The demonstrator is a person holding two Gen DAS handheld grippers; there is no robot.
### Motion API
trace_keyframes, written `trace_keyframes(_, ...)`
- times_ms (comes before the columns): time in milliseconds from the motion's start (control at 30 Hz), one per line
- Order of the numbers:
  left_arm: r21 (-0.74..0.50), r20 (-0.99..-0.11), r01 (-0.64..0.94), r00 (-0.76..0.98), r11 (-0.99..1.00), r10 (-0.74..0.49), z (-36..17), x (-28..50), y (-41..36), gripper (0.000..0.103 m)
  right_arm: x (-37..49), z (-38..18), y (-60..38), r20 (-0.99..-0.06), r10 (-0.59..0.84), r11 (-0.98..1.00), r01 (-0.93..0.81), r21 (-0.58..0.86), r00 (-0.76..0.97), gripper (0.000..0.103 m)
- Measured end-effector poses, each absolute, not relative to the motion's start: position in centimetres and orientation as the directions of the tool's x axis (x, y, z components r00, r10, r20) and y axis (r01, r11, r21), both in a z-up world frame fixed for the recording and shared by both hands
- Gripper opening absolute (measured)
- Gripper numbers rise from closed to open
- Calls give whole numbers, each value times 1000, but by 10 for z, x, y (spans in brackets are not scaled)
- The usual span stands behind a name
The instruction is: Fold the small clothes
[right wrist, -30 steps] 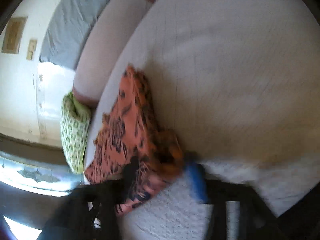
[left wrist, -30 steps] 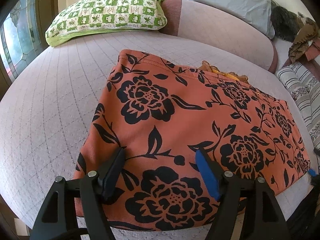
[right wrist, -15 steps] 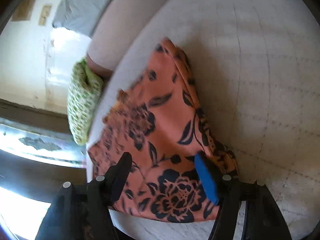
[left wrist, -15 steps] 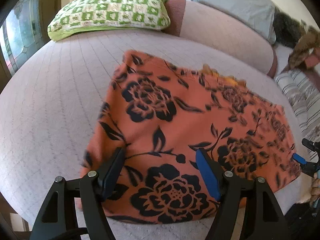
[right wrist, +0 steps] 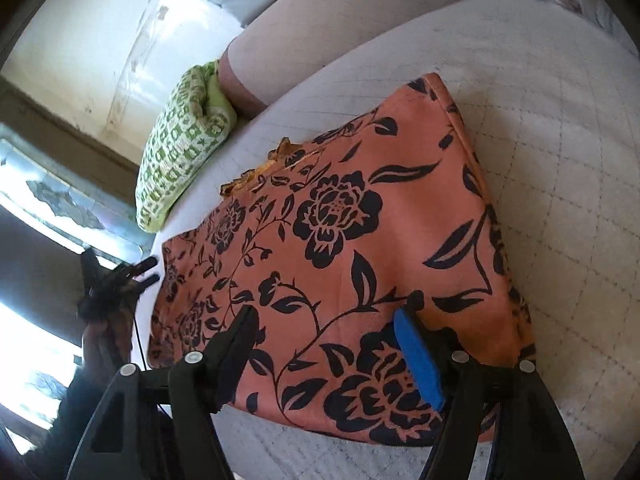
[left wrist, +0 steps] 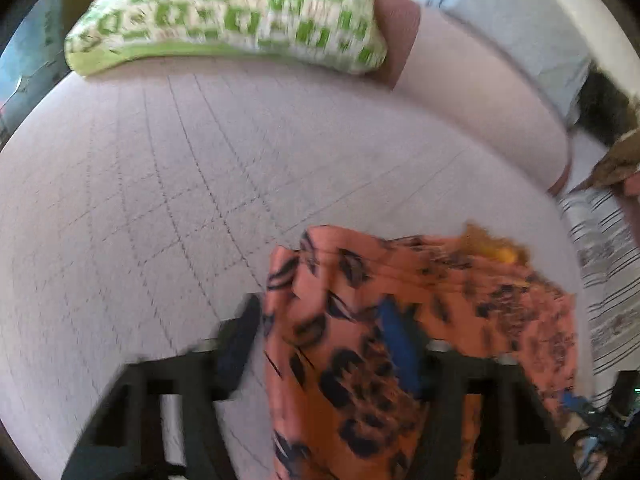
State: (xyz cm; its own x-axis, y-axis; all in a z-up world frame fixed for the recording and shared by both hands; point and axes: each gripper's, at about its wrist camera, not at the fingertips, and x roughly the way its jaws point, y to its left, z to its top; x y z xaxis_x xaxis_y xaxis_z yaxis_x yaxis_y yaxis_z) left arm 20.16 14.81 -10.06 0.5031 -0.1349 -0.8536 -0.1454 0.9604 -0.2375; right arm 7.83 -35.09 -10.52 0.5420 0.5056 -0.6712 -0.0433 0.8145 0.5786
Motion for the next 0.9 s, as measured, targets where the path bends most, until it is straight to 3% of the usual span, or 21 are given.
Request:
trace_keyframes(33, -208, -877, -152, 467, 966, -114, -108, 210, 149, 24, 80, -107, -351, -673, 505, 816, -46, 576, 540, 74)
trace_keyframes(67, -190, -878, -151, 468, 970, -99, -110, 215, 152, 20, 81, -109, -351, -673, 508, 815, -48, 577, 538, 74)
trace_keyframes(333, -184, -866, -154, 493, 971, -86, -105, 211, 159, 21, 82, -113, -354, -659, 523, 803, -52, 594, 541, 76)
trace_keyframes(433, -193, -831, -205, 555, 960, -49, -86, 182, 165, 49, 79, -112, -356, -651, 527, 795, -46, 605, 546, 76)
trace_keyframes(667, -229, -791, -112, 601, 967, -118, -62, 85, 151, 50, 66, -98, -356, -613, 545, 772, -57, 633, 572, 76)
trace_keyframes(800, -101, -877, -157, 480, 982, -13, -104, 68, 136, 51, 58, -95, -354, -589, 575, 749, -76, 658, 568, 76)
trace_keyframes(900, -62, -868, -171, 495, 983, 32, -108, 62, 132, 59, 62, -114, -361, -640, 558, 743, 24, 669, 527, 77)
